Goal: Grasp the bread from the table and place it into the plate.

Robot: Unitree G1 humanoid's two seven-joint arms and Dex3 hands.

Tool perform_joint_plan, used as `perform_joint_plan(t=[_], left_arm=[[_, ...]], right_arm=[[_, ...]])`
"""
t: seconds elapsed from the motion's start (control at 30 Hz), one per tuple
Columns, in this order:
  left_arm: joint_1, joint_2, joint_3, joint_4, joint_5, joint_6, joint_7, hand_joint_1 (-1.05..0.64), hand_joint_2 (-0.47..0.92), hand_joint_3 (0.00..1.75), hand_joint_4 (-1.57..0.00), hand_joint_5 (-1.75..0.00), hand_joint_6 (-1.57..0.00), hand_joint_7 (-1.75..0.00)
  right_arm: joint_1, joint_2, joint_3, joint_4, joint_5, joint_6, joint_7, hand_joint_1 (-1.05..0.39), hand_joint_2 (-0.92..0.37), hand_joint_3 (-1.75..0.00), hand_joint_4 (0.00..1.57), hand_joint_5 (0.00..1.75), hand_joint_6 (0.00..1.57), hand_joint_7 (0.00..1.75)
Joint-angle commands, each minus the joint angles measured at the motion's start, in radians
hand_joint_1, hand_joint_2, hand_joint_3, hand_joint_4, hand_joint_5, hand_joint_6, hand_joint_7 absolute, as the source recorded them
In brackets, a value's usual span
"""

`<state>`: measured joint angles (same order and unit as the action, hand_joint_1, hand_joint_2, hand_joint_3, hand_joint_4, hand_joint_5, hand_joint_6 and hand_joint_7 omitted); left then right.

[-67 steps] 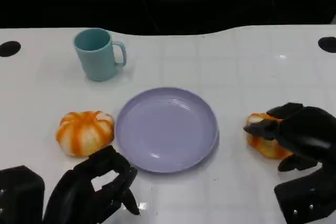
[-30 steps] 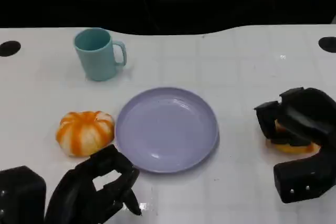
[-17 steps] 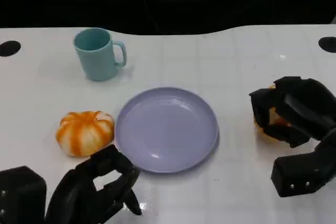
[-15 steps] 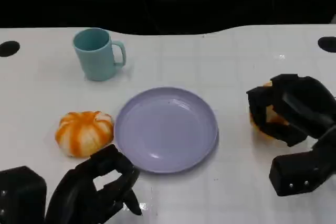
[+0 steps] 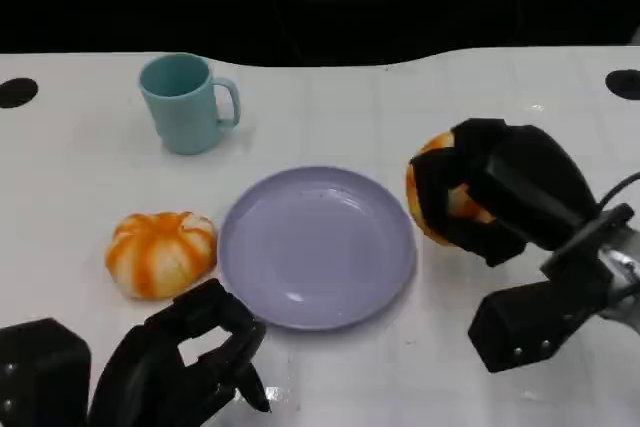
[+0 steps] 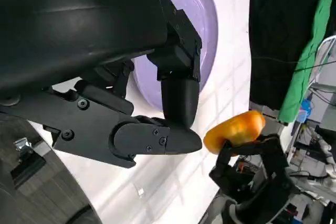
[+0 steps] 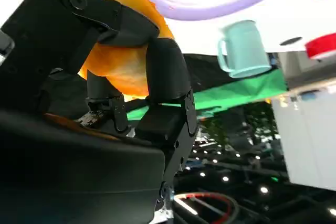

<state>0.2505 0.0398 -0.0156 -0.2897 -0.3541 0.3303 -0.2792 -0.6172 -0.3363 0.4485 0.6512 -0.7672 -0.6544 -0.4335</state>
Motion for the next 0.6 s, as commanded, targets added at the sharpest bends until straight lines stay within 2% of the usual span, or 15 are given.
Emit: perform_joint_plan(t=[0.03, 0.3, 0.4, 0.5, 0.6], left_arm=[[-0.001, 0.01, 0.0, -0.002, 0.014, -0.009, 0.009, -0.55, 0.92, 0.36, -0.74, -1.75, -0.56, -1.69], [-0.001, 0.013, 0.003, 0.01, 0.01, -0.022, -0.003, -0.54, 0.92, 0.37, -0.74, -1.75, -0.54, -1.7], [0.004, 0.013, 0.0, 0.002, 0.015, -0.021, 0.004, -0.54, 0.92, 0.36, -0.74, -1.75, -0.54, -1.7], [0.01, 0.01, -0.001, -0.002, 0.012, -0.025, 0.003, -0.53, 0.92, 0.36, -0.73, -1.75, -0.54, -1.71], [0.017, 0.007, -0.002, -0.012, 0.006, -0.017, 0.006, -0.53, 0.92, 0.36, -0.73, -1.75, -0.54, -1.71]], right_arm=[[-0.043, 0.048, 0.008, 0.009, -0.006, -0.005, -0.018, -0.14, -0.22, -1.32, 1.02, 1.75, 0.76, 1.74], [-0.075, 0.105, 0.032, 0.029, -0.01, -0.006, 0.014, -0.11, -0.21, -1.36, 0.99, 1.75, 0.73, 1.75], [-0.087, 0.132, 0.039, 0.05, -0.008, -0.009, 0.017, -0.14, -0.21, -1.37, 0.99, 1.75, 0.74, 1.75], [-0.103, 0.165, 0.048, 0.088, -0.009, -0.018, 0.009, -0.16, -0.23, -1.37, 1.0, 1.75, 0.75, 1.75], [-0.111, 0.19, 0.052, 0.134, 0.0, -0.039, 0.003, -0.12, -0.25, -1.36, 0.99, 1.75, 0.75, 1.75]])
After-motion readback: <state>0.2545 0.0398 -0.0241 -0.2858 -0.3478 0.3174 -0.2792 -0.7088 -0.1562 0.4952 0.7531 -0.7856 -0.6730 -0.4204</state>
